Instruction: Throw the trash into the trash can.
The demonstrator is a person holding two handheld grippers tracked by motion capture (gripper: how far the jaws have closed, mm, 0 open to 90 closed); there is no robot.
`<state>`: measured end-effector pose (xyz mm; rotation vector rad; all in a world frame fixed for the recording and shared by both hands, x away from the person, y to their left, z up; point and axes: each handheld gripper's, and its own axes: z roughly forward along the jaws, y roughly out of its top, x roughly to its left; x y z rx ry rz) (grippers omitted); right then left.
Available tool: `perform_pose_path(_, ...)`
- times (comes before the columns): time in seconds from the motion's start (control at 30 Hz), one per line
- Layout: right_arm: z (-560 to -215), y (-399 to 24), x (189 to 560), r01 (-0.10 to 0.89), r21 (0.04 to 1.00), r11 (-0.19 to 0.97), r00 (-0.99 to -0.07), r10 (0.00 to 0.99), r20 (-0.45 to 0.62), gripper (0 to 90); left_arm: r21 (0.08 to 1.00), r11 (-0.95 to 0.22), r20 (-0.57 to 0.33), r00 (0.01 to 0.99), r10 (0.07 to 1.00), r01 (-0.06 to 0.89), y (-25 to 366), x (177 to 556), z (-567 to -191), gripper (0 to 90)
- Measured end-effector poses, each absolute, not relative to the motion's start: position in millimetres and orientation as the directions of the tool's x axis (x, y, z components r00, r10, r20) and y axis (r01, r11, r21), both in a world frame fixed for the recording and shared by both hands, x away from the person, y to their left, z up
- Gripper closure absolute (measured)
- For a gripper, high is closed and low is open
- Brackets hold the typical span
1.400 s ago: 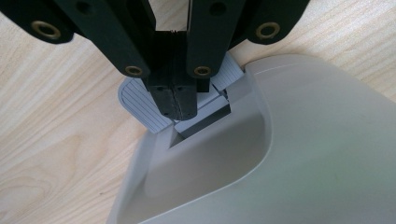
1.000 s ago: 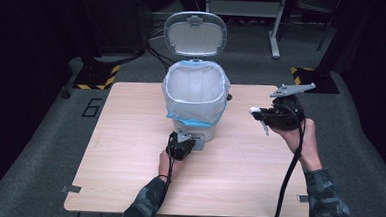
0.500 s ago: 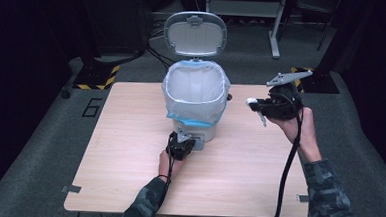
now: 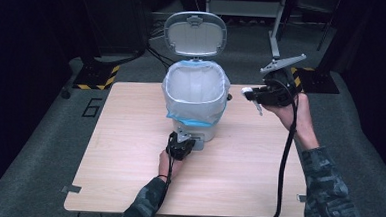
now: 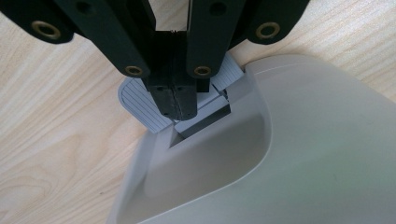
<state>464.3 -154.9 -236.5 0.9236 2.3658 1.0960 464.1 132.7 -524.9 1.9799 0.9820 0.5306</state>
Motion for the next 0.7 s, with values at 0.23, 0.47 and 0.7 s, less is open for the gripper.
perform_pose_path(0.23, -226, -147, 475, 0.41, 0.771, 0.488, -0.714, 0.697, -0.062, 81.6, 0.831, -0.338, 0.003, 0.604, 0.797, 0.443, 133, 464, -525, 90.0)
perform_pose_path(0.47, -218, -138, 486, 0.408, 0.769, 0.492, -0.718, 0.693, -0.063, 81.6, 0.831, -0.337, 0.001, 0.604, 0.797, 0.443, 133, 464, -525, 90.0)
perform_pose_path(0.7, -213, -128, 497, 0.407, 0.763, 0.502, -0.723, 0.688, -0.067, 81.6, 0.831, -0.336, 0.0, 0.604, 0.797, 0.444, 133, 464, -525, 90.0)
